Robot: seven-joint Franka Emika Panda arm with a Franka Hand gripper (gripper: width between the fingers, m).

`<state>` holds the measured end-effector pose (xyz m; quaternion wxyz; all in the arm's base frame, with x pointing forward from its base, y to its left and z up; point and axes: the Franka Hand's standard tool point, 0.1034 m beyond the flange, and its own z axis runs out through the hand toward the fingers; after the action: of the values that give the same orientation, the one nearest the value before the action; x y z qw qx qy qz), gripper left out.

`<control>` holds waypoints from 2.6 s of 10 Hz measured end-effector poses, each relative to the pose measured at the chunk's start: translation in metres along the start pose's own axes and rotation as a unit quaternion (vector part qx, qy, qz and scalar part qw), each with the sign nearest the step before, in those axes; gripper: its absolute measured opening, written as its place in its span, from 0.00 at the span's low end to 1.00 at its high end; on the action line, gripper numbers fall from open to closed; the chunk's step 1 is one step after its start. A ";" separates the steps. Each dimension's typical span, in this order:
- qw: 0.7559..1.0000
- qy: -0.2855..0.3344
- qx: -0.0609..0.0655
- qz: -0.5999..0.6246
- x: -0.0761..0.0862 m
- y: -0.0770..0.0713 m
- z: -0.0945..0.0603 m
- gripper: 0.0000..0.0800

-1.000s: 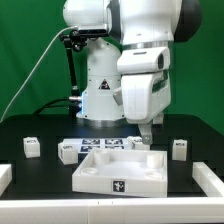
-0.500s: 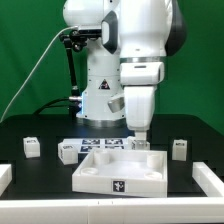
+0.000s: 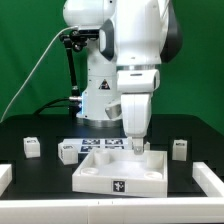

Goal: Assemble one leg

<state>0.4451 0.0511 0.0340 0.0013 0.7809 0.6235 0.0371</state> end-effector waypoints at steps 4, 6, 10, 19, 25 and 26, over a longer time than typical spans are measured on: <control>1.000 0.002 0.010 0.009 -0.011 -0.021 0.023 0.81; 1.000 0.003 0.012 0.010 -0.011 -0.021 0.027 0.81; 1.000 0.005 0.010 0.010 -0.011 -0.021 0.028 0.44; 1.000 0.004 0.010 0.011 -0.011 -0.021 0.028 0.07; 0.994 -0.020 0.040 -0.104 0.008 0.000 0.029 0.07; 0.994 -0.020 0.040 -0.103 0.007 -0.001 0.029 0.07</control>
Offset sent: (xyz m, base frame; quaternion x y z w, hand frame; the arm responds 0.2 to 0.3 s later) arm -0.0054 -0.0010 -0.0209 -0.0081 0.0186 -0.0073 0.9998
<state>0.4476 0.0596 0.0052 -0.0138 0.7125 0.7015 -0.0044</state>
